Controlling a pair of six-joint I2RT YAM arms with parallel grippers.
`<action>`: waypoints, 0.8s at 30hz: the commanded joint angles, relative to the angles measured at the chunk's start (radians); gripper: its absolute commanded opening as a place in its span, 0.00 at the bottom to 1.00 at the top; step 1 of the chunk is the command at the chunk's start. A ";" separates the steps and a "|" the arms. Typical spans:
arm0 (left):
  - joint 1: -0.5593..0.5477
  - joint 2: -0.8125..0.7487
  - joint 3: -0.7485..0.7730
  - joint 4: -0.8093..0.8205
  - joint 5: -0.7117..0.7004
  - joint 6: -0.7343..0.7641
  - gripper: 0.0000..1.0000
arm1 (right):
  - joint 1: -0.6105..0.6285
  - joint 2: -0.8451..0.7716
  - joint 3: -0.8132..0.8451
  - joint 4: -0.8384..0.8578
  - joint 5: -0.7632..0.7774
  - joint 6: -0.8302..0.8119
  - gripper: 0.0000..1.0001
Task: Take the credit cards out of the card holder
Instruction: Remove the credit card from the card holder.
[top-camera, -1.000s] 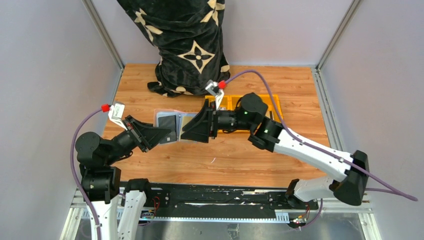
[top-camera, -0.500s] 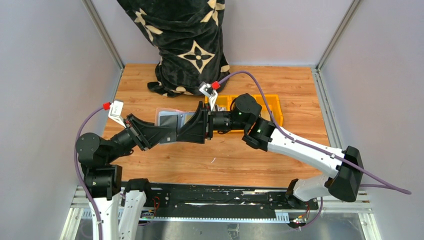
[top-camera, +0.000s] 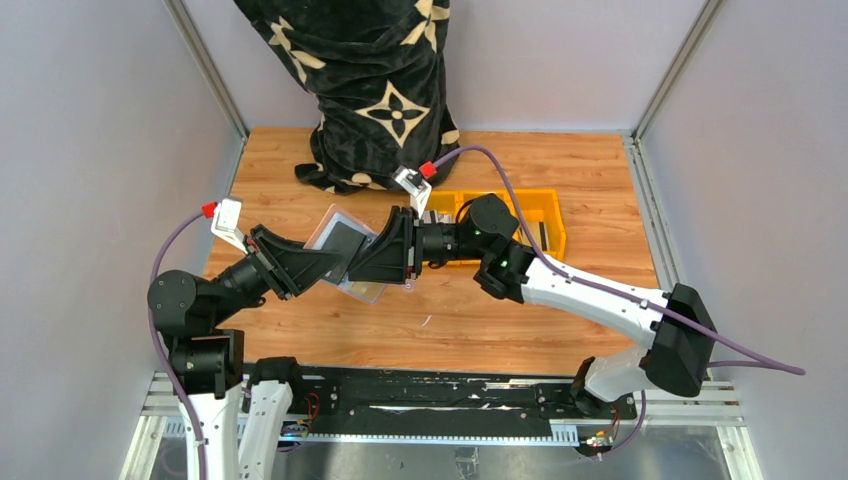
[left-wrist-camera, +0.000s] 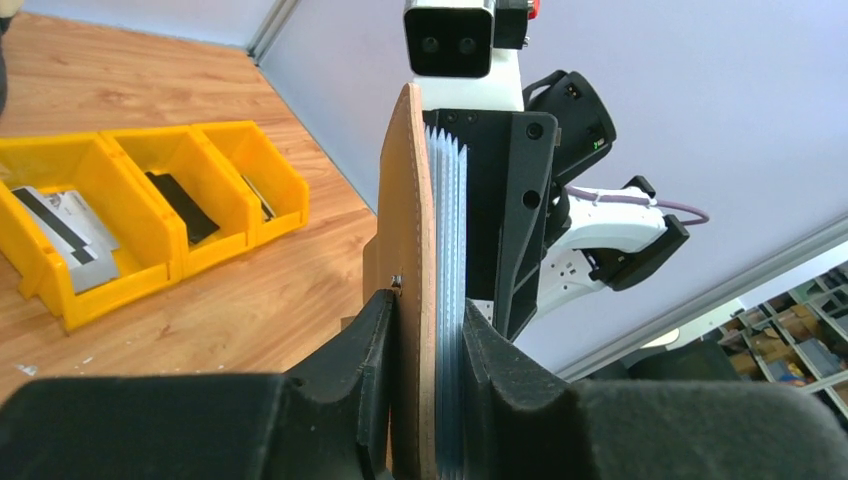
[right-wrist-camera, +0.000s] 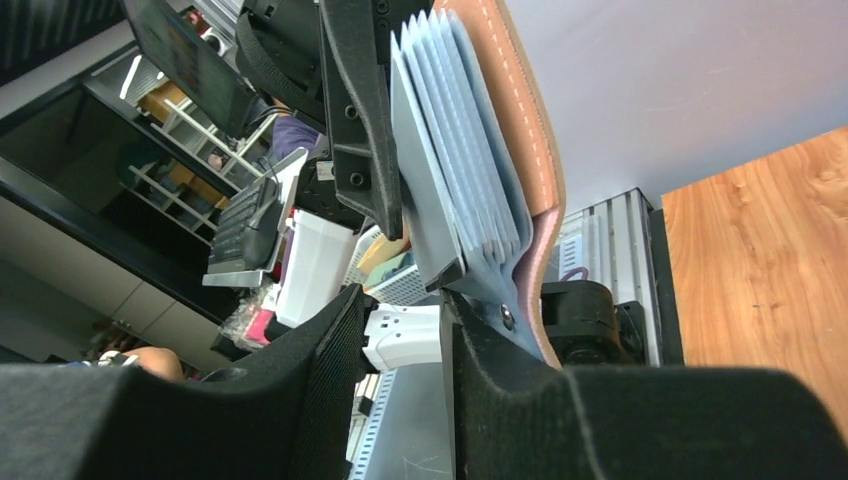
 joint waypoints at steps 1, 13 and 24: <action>-0.011 -0.021 0.001 0.064 0.106 -0.076 0.23 | -0.019 0.010 -0.059 0.167 0.083 0.076 0.42; -0.010 -0.020 0.033 0.048 0.071 -0.078 0.11 | -0.023 0.035 -0.151 0.345 0.253 0.219 0.41; -0.011 -0.045 -0.001 0.022 0.069 -0.010 0.02 | -0.024 0.092 -0.110 0.513 0.271 0.329 0.33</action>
